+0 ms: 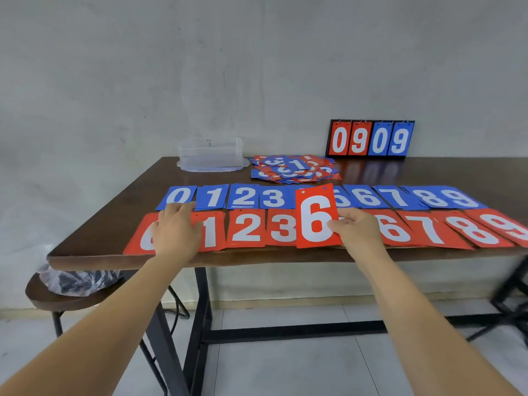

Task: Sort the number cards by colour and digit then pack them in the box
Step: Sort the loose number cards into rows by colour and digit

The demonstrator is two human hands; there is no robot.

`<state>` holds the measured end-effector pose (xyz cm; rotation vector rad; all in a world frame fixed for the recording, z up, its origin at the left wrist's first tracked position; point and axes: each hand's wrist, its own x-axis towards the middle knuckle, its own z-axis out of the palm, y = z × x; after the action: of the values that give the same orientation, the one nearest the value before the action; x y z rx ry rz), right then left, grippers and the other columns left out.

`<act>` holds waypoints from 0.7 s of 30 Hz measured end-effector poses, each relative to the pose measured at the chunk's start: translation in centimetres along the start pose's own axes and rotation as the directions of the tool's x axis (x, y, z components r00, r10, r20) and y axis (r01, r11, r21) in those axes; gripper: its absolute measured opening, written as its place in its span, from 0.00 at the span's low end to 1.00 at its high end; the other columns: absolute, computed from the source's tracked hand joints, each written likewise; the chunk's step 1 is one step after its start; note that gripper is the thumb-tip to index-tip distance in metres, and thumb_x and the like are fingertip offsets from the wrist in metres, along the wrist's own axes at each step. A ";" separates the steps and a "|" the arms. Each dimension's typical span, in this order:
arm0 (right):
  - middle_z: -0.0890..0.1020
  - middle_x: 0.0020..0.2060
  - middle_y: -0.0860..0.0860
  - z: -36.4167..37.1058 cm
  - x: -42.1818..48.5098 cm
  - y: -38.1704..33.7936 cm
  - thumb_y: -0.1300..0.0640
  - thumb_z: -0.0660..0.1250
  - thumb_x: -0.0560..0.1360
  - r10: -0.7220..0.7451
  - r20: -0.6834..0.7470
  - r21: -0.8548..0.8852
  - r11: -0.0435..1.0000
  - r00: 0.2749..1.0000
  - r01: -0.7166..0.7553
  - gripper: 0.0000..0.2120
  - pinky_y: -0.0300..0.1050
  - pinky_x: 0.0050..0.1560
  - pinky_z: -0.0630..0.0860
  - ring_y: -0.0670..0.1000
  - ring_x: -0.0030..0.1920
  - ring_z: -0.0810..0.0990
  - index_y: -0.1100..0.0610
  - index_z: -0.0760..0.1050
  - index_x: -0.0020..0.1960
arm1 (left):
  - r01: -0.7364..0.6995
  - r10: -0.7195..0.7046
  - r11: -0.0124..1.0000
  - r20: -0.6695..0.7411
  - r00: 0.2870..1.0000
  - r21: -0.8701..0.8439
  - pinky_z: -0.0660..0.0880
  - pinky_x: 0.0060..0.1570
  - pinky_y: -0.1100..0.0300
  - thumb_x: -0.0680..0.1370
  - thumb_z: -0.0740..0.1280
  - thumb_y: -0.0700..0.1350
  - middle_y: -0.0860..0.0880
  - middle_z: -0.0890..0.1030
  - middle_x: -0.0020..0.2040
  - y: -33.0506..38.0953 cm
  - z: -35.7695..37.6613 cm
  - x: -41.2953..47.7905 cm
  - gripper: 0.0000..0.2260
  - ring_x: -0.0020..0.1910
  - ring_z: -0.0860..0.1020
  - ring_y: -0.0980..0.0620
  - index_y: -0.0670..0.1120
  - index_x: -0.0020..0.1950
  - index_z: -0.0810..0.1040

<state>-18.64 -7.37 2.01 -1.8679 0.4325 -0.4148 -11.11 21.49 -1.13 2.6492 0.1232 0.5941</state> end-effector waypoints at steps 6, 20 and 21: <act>0.79 0.60 0.55 -4.5 1.5 2.5 0.62 0.70 0.75 0.055 -0.010 -0.030 0.998 0.998 -0.055 0.20 0.53 0.59 0.78 0.54 0.58 0.78 0.60 0.73 0.67 | -0.056 0.061 0.996 0.064 0.996 -0.076 0.63 0.67 0.44 0.79 0.64 0.49 0.44 0.69 0.71 6.4 2.0 0.0 0.22 0.70 0.67 0.44 0.49 0.73 0.67; 0.80 0.57 0.54 -16.1 11.6 6.5 0.63 0.70 0.74 0.126 -0.024 -0.174 0.976 0.992 -0.129 0.17 0.49 0.53 0.78 0.52 0.52 0.79 0.59 0.76 0.62 | -0.164 0.173 0.982 0.095 0.980 -0.091 0.63 0.67 0.46 0.79 0.65 0.51 0.48 0.74 0.67 19.9 8.5 0.3 0.22 0.67 0.69 0.47 0.51 0.73 0.68; 0.80 0.58 0.54 -15.8 11.9 6.8 0.63 0.70 0.74 0.109 -0.003 -0.200 0.974 0.994 -0.108 0.17 0.48 0.53 0.78 0.52 0.52 0.79 0.59 0.76 0.62 | -0.166 0.175 0.982 0.093 0.980 -0.089 0.62 0.67 0.46 0.79 0.65 0.52 0.48 0.73 0.67 20.5 8.9 0.2 0.23 0.68 0.68 0.47 0.51 0.73 0.67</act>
<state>-16.53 -28.24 1.48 -2.0282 0.5864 -0.2990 -7.26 -0.47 0.22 2.6209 -0.1565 0.5069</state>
